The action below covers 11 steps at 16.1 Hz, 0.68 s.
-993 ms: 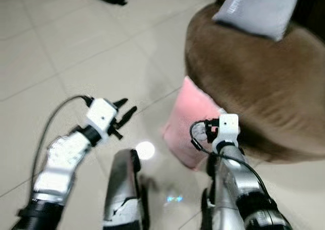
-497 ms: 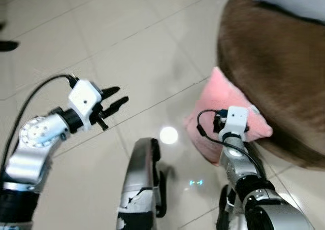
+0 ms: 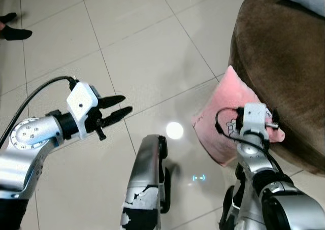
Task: Move the pillow to the sofa from floor
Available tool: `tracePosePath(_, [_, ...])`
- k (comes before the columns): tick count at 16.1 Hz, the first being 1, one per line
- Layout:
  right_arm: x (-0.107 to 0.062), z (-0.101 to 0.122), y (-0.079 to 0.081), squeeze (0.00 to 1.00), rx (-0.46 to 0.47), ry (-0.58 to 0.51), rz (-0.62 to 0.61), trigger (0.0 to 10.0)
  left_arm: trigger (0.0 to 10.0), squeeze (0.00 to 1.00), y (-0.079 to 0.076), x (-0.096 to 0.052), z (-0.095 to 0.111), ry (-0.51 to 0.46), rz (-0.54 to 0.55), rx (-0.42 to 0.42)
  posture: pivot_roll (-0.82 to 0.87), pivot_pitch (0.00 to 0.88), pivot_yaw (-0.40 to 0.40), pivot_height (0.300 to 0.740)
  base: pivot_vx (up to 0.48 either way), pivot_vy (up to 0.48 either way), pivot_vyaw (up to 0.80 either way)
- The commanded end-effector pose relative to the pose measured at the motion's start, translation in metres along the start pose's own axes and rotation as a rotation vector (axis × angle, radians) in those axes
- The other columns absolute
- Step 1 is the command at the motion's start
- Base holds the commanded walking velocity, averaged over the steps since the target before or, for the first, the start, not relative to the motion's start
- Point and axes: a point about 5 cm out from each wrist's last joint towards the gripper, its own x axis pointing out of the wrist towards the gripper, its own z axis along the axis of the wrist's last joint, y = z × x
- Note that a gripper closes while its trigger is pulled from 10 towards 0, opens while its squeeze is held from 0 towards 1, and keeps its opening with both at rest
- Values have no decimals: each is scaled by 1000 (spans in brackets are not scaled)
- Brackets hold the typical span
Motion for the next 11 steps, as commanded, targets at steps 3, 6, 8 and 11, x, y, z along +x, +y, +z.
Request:
tracePosePath(3, [-11, -34, 7, 0, 163, 257, 67, 10000, 10000, 0, -5, -3, -2, 21, -29, -24, 438, 368, 227, 546, 0, 0, 0])
tracePosePath(6, [-12, -31, 10, 0, 148, 219, 98, 10000, 10000, 0, -4, -4, -2, 24, -27, -25, 435, 364, 227, 546, 0, 0, 0])
tracePosePath(8, [-12, -28, 14, 0, 163, 214, 147, 9451, 10000, 0, -3, -3, -1, 24, -32, -25, 435, 361, 227, 546, 0, 0, 0])
tracePosePath(11, [-13, -25, 20, 0, 168, 199, 201, 0, 10000, 0, -5, -3, -2, 30, -52, -26, 431, 358, 227, 546, 0, 0, 0])
